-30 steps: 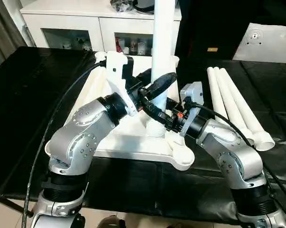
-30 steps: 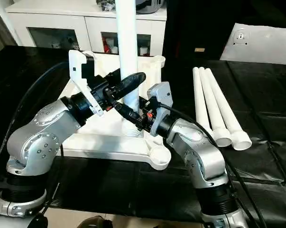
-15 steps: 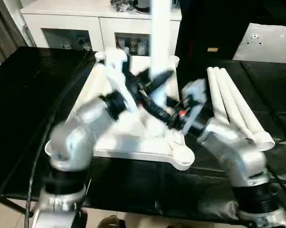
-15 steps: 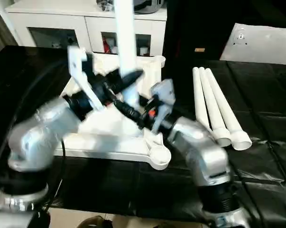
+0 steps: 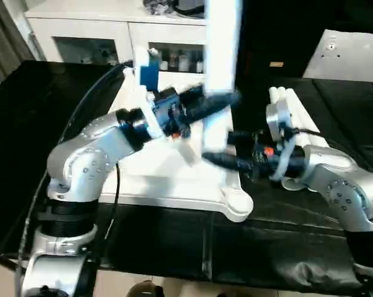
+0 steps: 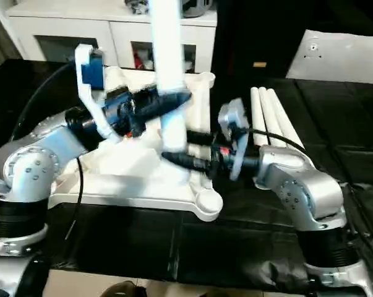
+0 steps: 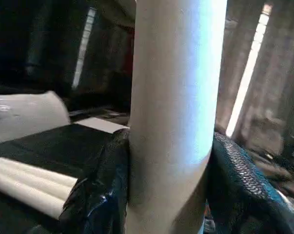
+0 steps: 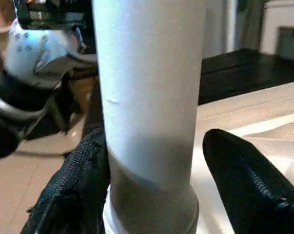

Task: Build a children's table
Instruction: Pick table leg

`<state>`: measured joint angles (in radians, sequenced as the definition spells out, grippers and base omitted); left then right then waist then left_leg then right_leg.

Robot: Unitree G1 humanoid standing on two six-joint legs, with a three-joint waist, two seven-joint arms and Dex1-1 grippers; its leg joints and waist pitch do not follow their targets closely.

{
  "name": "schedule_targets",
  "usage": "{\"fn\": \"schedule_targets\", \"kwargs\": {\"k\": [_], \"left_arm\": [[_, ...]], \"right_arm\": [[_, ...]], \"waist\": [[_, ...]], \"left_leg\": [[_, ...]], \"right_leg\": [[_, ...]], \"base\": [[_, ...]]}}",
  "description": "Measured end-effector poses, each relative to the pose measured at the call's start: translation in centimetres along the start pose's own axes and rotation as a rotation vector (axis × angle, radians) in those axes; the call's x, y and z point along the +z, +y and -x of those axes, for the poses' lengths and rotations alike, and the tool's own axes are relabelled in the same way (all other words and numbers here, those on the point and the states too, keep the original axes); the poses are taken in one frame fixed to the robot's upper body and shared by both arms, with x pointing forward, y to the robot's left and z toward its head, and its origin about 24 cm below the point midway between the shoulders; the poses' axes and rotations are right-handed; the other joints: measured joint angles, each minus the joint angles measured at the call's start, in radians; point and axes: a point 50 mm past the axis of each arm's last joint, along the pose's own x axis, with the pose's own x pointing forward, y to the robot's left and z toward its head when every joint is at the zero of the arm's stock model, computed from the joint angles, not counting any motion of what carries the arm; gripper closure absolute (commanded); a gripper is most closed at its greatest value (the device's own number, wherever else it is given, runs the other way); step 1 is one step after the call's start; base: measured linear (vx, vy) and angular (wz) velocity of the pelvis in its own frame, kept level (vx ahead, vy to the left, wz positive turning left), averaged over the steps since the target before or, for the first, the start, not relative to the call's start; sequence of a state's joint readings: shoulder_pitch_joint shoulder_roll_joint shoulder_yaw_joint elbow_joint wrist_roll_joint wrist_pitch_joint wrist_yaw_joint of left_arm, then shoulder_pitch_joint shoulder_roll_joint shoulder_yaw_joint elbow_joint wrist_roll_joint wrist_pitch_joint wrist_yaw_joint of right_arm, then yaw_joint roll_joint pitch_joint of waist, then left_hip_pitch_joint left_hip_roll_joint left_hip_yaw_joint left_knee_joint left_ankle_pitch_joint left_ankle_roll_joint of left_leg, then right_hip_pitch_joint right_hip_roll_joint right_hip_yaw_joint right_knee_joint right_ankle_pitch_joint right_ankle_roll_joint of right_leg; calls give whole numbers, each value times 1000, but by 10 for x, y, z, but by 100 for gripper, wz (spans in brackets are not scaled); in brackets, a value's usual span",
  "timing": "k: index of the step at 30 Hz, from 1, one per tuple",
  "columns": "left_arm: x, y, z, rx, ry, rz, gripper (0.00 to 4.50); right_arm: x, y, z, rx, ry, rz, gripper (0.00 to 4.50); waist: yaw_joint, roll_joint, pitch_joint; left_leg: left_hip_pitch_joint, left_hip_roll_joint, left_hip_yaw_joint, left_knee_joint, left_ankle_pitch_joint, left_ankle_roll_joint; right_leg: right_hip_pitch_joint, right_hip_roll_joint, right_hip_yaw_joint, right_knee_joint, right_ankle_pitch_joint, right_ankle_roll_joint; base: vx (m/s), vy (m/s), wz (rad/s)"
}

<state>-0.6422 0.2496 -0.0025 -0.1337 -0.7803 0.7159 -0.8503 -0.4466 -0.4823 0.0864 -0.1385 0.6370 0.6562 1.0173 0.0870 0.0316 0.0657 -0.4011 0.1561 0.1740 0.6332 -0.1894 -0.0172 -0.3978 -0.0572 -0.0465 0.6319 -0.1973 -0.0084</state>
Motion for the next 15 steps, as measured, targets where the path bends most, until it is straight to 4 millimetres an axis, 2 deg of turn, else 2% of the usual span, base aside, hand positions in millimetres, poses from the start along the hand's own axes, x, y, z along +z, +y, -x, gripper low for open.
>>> {"fn": "schedule_targets", "kwargs": {"k": [2,4,9,15], "left_arm": [[0,-1,0,-26,10,-5,264],[0,-3,-1,-58,21,-8,264],[0,-4,-2,-73,27,-8,264],[-2,-3,-2,-80,27,-5,264]], "right_arm": [[-1,2,-1,31,2,-6,177],[-1,3,-2,55,3,-16,209],[-2,5,-3,87,4,-25,246],[-2,5,-3,93,8,-30,254]], "waist": [[0,0,0],[0,0,0],[1,0,0],[1,0,0]], "left_leg": [[0,0,0,0,0,0],[0,0,1,0,0,1],[0,0,1,0,1,1],[0,0,1,0,1,1]], "right_leg": [[0,0,0,0,0,0],[0,0,0,0,0,0],[0,0,0,0,1,-1],[0,0,0,0,1,-1]], "base": [[0,0,0],[0,0,0],[0,0,0],[0,0,0]]}}
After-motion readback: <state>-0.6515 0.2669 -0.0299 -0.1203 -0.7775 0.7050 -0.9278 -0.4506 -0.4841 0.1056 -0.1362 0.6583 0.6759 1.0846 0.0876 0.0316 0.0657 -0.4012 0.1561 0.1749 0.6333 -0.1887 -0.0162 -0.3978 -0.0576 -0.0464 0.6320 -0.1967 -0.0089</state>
